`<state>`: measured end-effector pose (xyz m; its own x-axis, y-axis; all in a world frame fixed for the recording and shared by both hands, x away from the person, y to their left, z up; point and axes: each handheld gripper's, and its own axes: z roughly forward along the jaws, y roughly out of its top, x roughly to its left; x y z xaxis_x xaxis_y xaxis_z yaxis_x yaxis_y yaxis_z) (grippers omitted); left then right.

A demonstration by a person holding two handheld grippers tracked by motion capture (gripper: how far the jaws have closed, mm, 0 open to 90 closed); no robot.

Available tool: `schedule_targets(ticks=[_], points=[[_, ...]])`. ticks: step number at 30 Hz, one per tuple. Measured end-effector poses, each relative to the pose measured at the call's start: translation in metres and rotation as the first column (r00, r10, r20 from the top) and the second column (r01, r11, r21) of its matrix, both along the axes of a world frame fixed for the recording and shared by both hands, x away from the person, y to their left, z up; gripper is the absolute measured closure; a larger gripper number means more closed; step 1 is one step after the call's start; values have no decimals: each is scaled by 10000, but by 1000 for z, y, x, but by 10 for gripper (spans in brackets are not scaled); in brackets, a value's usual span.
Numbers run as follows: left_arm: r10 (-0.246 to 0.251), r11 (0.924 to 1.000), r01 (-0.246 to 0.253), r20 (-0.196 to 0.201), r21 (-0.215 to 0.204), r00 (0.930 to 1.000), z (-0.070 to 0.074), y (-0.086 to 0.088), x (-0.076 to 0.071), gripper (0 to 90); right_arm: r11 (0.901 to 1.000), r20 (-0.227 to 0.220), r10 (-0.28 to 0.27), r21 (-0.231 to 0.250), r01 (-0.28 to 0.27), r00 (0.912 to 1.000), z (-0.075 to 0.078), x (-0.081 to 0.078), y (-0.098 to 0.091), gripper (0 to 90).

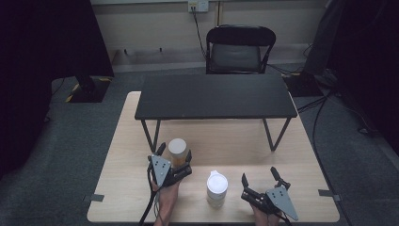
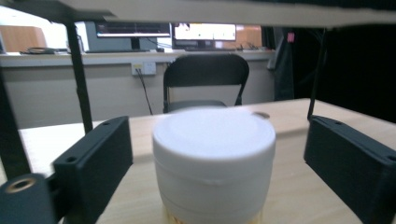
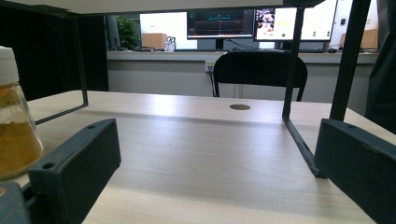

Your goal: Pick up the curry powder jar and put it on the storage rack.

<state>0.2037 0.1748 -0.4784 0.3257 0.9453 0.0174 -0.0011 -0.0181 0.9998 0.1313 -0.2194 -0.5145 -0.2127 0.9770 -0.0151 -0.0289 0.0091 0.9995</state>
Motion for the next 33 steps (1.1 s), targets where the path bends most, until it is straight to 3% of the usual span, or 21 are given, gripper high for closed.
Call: schedule_targets(ticks=[6,18,33], points=[[-266,9993,257,-313,-271,9992,-1,2,7,184,10000,0,6,1,-6,10000,0,0,0,0],[12,9993,-27,-422,-362,9991,0,1,9,331,10000,-1,9,1,-9,10000,0,0,0,0],[-50,9996,38,-432,-277,9991,1,2,8,341,10000,0,9,2,-9,10000,0,0,0,0]])
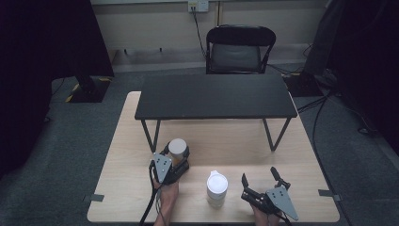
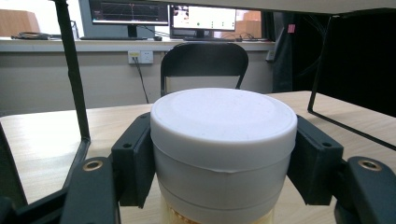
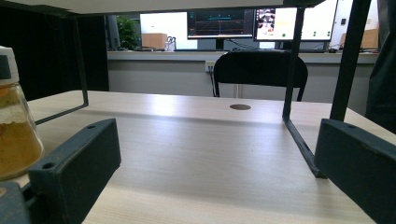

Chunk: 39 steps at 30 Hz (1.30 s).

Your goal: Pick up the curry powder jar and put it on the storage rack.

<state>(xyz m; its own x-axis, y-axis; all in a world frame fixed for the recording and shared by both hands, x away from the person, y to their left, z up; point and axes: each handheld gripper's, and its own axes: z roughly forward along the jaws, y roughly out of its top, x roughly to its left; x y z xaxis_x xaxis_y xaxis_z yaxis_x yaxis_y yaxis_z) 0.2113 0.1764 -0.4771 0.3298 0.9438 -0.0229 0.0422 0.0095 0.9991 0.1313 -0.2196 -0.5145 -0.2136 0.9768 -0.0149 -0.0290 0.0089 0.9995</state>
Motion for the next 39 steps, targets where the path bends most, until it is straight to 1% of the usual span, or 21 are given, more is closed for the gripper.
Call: schedule_targets(ticks=[3,7,11,16,19,23,28,29,39], points=[[-22,9999,21,53,112,10000,0,-1,-1,341,10000,0,0,0,0,10000,0,0,0,0],[112,9995,-116,133,281,9998,0,-5,-3,341,10000,-2,-1,0,1,10000,0,0,0,0],[147,9997,-148,34,176,9999,1,-6,-3,342,10000,-2,-2,1,2,10000,0,0,0,0],[96,9997,-97,26,223,10000,2,-5,-4,342,10000,-3,-2,1,2,10000,0,0,0,0],[174,9994,-177,105,306,9998,2,-6,-5,342,10000,0,0,-1,0,10000,0,0,0,0],[97,9997,-99,83,234,9999,5,-4,-5,342,10000,-2,0,2,0,10000,0,0,0,0],[-47,9994,45,52,329,10000,12,-3,-6,341,10000,-4,-2,0,2,10000,0,0,0,0],[-55,9995,54,41,297,10000,13,-3,-7,341,10000,-3,-1,2,1,10000,0,0,0,0],[-314,9984,307,142,479,9994,23,-1,-9,341,10000,-3,-1,1,1,10000,0,0,0,0]])
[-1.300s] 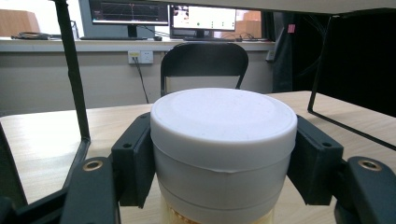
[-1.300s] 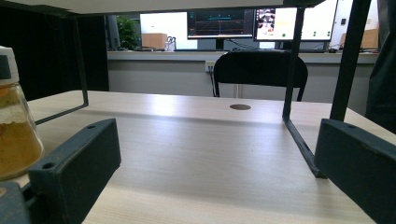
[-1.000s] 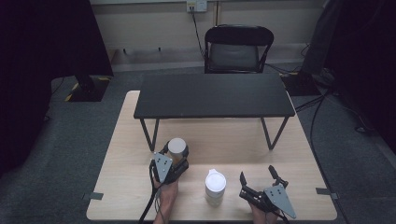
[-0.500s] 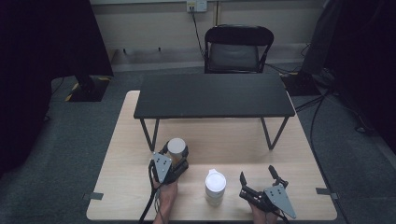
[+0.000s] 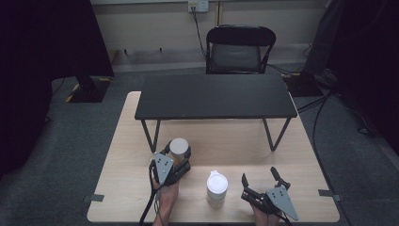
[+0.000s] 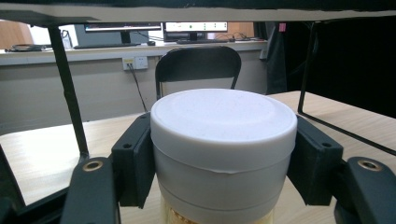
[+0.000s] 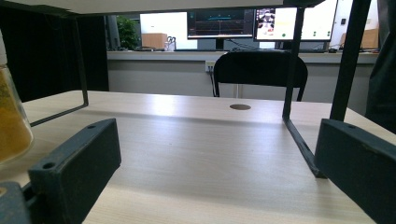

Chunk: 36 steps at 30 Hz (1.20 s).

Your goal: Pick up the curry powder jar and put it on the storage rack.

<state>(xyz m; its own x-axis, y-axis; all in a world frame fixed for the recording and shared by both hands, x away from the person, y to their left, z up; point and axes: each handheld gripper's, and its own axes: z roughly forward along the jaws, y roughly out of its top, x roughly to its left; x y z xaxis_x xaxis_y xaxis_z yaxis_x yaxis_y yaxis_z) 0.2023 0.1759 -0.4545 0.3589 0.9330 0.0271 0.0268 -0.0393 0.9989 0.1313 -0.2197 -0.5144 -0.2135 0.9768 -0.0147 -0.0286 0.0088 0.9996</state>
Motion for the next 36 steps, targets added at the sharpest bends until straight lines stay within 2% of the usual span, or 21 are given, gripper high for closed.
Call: schedule_targets(ticks=[16,36], points=[[-499,9987,496,251,101,9984,14,10,-4,341,10000,1,1,1,-1,10000,0,0,0,0],[-1389,9902,1374,685,268,9879,45,23,-4,342,10000,3,1,-1,-1,10000,0,0,0,0]])
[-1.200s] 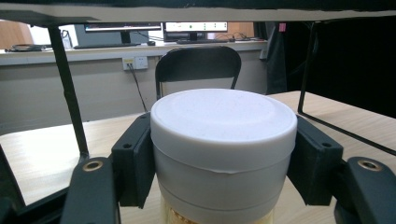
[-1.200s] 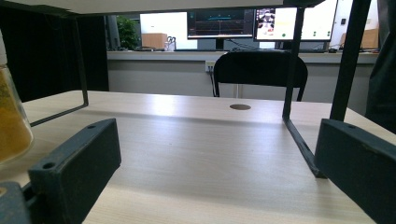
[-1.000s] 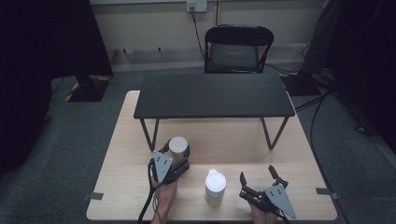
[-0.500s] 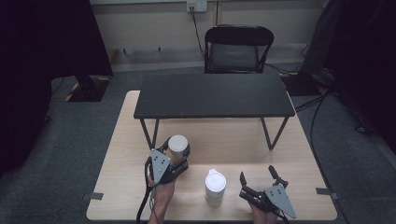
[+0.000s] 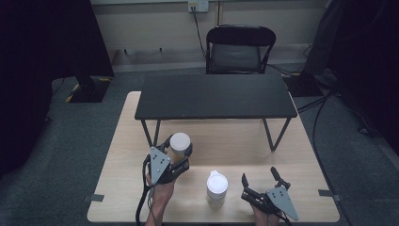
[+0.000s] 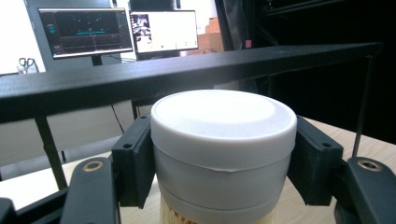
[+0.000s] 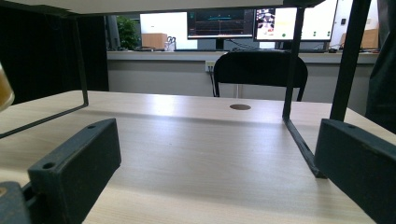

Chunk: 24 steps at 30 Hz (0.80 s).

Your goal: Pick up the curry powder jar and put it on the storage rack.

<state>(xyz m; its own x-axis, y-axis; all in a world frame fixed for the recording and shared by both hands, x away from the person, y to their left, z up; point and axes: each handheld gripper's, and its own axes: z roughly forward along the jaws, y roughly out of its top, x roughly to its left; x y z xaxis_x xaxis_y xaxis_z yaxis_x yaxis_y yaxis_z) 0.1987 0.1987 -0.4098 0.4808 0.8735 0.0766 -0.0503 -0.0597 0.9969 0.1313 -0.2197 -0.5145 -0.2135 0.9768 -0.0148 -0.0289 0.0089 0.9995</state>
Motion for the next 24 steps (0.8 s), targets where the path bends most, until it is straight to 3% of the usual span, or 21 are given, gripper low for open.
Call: schedule_targets(ticks=[18,21,24], points=[[-232,9996,234,154,-165,9996,32,7,10,341,10000,-2,-3,1,3,10000,0,0,0,0],[-260,9990,265,144,-359,9996,38,10,12,341,10000,-1,-2,0,2,10000,0,0,0,0],[-119,9997,124,272,-206,9996,43,9,10,341,10000,-5,-3,1,3,10000,0,0,0,0]])
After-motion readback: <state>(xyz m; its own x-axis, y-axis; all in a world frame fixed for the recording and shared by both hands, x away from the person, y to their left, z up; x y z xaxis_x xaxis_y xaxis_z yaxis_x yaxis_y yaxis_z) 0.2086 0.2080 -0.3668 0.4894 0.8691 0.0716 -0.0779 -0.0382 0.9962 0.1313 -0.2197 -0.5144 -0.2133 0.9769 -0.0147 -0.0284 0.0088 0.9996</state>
